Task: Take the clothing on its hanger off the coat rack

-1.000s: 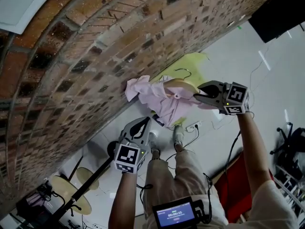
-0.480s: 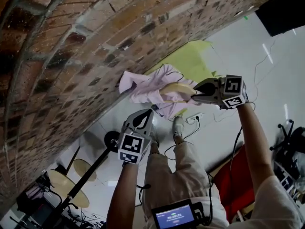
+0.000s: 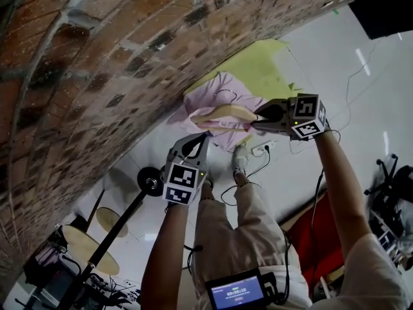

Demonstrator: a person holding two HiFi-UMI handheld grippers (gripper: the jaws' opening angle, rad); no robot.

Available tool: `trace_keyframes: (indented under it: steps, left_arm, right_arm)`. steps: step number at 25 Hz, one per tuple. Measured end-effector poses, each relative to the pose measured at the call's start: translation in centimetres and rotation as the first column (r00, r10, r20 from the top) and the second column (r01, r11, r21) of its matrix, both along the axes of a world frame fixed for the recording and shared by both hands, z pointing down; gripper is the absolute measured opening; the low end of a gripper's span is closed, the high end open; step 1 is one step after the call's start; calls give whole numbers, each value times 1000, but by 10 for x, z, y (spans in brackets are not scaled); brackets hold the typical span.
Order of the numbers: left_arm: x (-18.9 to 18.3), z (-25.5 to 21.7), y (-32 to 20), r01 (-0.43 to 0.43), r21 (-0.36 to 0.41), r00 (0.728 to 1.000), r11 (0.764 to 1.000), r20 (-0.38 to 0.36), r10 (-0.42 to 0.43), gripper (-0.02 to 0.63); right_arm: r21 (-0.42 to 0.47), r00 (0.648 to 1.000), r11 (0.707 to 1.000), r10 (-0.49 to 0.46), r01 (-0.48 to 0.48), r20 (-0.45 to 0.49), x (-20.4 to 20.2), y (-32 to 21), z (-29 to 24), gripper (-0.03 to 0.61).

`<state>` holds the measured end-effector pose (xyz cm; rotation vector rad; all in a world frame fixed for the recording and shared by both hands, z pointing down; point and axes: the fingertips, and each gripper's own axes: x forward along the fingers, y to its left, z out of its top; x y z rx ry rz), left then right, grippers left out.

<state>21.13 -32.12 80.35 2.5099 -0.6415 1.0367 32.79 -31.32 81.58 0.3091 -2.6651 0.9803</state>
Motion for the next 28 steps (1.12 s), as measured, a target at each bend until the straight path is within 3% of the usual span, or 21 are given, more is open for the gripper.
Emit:
trace_keyframes:
  steps: [3,6,9,13,28]
  left_arm:
    - [-17,53,-24,20,45,1000,999,-7,-20,11]
    - [-48,116,-38,85,27,995,996,55,-86,11]
    - [-37,146,-56,84,66,992,994,88,-90,12]
    - [-16,182,-51,76,48,991,996,106,-81,12]
    - [17,203,-33,65,5,996,998,63,-65,12]
  right_arm:
    - [-32,996,996,86,-86,-24,3,-15,51,51]
    - [-117,989,982,150,-148,8,5,-8,98,51]
    - [-117,986,981,161,-156,37,3,-21,125,51]
    - [-184,974,961,220,-205,60,2,-17,174,51]
    - [-268,926,900,373,-344,61,39,-32,234,52]
